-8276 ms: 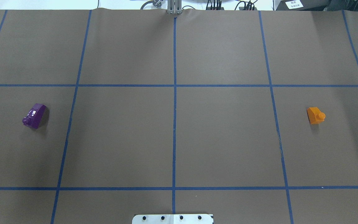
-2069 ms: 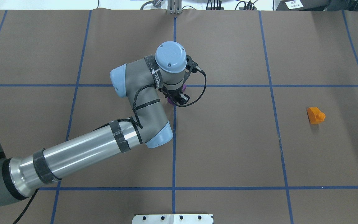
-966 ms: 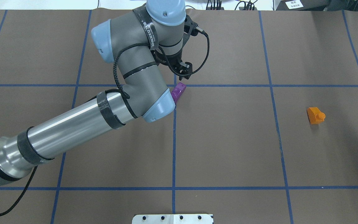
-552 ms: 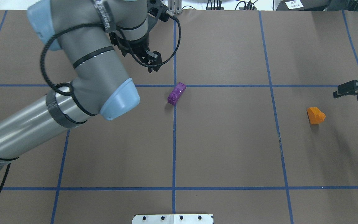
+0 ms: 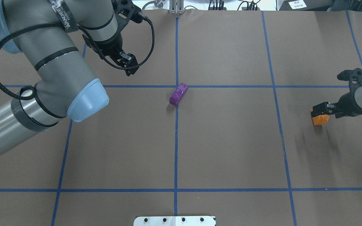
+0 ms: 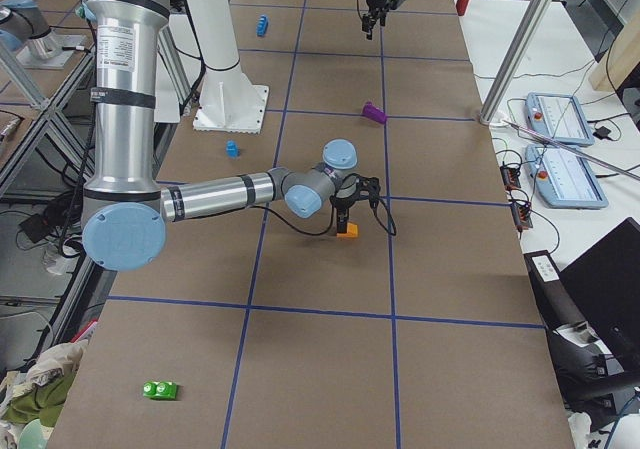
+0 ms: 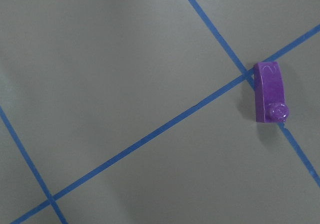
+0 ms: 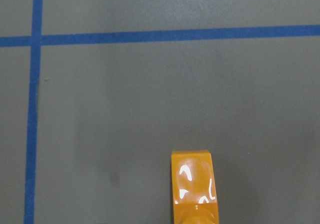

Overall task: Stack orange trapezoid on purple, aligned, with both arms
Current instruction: 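Grasp the orange trapezoid block with the right gripper while the left gripper withdraws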

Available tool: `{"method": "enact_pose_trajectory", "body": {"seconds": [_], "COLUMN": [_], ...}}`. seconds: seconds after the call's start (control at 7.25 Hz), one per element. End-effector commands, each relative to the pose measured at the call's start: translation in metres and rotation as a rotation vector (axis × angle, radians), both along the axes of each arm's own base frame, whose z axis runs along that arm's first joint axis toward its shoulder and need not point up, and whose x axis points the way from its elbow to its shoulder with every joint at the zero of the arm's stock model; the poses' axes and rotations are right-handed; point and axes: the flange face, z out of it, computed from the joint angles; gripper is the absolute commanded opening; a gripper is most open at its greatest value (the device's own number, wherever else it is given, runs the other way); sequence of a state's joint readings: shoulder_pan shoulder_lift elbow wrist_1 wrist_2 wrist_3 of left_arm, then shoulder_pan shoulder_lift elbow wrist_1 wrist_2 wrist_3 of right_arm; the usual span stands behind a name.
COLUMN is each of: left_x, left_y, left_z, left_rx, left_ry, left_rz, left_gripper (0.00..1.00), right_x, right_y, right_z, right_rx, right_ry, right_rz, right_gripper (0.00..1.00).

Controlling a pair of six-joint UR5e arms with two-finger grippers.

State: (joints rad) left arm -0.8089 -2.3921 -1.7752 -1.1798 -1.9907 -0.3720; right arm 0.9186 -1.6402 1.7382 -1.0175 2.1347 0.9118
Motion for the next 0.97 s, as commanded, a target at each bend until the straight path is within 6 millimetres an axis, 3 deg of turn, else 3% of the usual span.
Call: {"method": "enact_pose_trajectory", "body": {"seconds": [0.0,0.28,0.41,0.55,0.83], "left_x": [0.0001,0.0018,0.0018,0.0018,0.0037], "left_y": [0.0006,0.0017,0.0017,0.0017,0.0026], "left_z": [0.001,0.001,0.001,0.002,0.0104], "left_rx": [-0.002,-0.002,-0.002,-0.004,-0.011], "left_ry": [0.0,0.0,0.0,-0.001,-0.008], "left_rz": [0.001,0.004,0.004,0.004,0.007], "left_gripper": [1.0,1.0,1.0,1.0,1.0], "right_x": [-0.0137,-0.0151,-0.0163,-0.0175,-0.0217], "right_y": [-0.0062,-0.0064,-0.0078,-0.0094,-0.0142], "right_z": [0.0172,0.0268,0.0262,0.0271,0.0263], "right_rx": [-0.015,-0.019,-0.02,-0.021,-0.02], "right_ry": [0.022,0.034,0.033,0.034,0.031], "right_rz": [-0.017,-0.03,-0.031,-0.031,-0.034], "right_gripper": [1.0,0.97,0.75,0.63,0.58]}}
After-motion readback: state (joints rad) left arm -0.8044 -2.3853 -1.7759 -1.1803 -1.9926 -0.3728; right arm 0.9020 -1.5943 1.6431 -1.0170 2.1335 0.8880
